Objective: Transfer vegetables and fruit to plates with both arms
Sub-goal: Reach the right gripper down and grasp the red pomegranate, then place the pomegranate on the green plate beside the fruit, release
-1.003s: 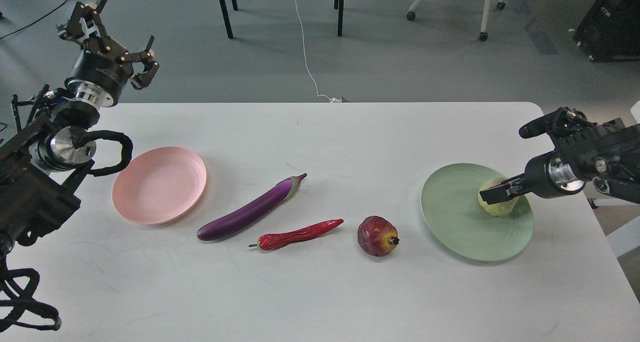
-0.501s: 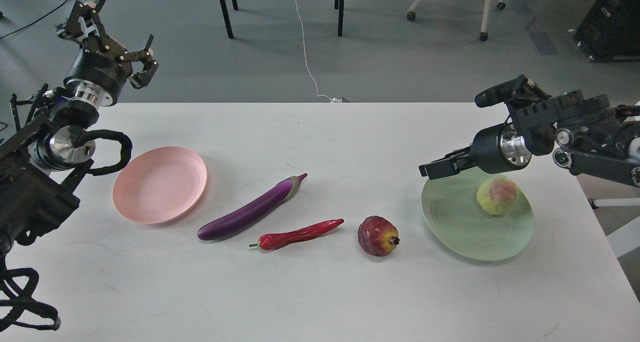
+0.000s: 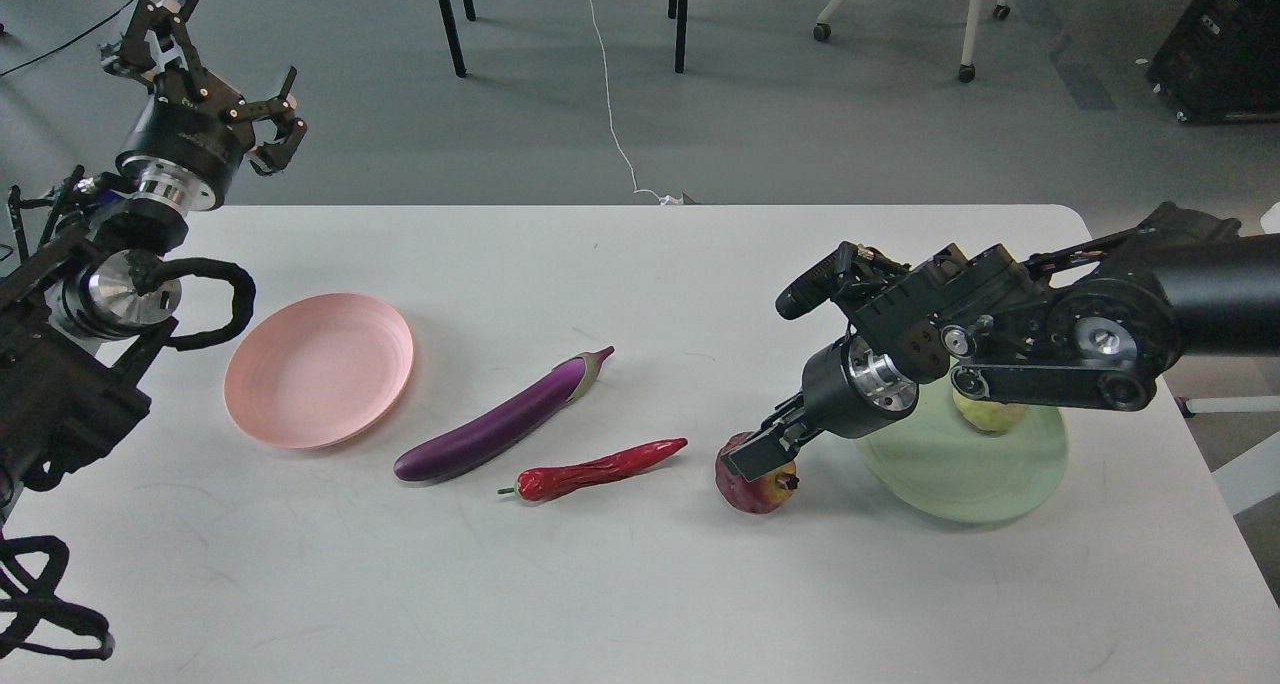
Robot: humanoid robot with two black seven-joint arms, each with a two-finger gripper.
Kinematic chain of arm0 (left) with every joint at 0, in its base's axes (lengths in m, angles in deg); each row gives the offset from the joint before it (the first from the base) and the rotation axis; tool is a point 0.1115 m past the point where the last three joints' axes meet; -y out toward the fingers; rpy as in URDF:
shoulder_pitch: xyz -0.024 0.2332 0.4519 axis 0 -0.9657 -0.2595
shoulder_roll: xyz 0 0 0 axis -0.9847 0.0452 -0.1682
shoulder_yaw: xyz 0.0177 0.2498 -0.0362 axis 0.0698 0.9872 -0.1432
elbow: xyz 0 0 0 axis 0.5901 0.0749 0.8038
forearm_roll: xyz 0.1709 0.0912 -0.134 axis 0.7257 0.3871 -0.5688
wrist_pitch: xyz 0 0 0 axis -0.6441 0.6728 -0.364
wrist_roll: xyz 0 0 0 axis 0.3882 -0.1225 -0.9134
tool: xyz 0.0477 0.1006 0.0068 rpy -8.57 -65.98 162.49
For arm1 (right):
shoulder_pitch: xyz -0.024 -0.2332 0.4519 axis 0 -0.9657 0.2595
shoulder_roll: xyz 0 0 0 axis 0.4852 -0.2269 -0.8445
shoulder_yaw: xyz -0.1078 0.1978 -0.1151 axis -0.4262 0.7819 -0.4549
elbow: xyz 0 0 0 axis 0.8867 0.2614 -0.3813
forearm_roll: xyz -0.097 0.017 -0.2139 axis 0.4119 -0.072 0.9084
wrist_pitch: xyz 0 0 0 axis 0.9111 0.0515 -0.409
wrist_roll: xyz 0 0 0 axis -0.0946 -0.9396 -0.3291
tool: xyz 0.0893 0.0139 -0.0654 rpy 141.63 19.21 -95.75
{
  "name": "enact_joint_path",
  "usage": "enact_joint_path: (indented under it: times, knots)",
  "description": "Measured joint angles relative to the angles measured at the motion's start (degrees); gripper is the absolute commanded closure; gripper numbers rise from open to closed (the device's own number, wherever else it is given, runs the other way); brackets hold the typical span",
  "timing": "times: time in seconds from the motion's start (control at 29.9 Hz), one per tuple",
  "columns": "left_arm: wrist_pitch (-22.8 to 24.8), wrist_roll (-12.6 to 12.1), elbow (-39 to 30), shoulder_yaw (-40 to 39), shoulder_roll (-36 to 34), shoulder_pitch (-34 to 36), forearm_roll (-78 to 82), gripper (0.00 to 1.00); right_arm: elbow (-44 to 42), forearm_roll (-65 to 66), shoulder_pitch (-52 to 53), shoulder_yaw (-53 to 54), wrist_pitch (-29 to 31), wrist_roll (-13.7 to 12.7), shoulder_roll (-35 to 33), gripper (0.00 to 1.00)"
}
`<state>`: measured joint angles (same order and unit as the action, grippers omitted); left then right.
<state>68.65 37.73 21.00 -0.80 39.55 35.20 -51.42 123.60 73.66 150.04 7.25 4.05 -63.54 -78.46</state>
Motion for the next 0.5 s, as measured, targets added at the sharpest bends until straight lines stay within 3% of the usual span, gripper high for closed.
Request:
enact_joint_path:
  times: [0.1,0.33,0.5]
  knots:
    - [0.0,0.08,0.0,0.0,-0.15,-0.07,0.0,0.02,-0.35,0.0,-0.53,-0.68,0.0,0.11,1.15,0.13]
    - [0.27,0.18,0.0,0.03,-1.01,-0.36,0.0,0.02,-3.02,0.2,-2.16,-1.82,-0.35,0.14,5.29,0.53]
    - [0.31,0.18,0.0,0.06,-1.38,-0.39,0.0,0.02,-2.79,0.19,-1.03,-1.95,-0.2,0.14,5.45,0.56]
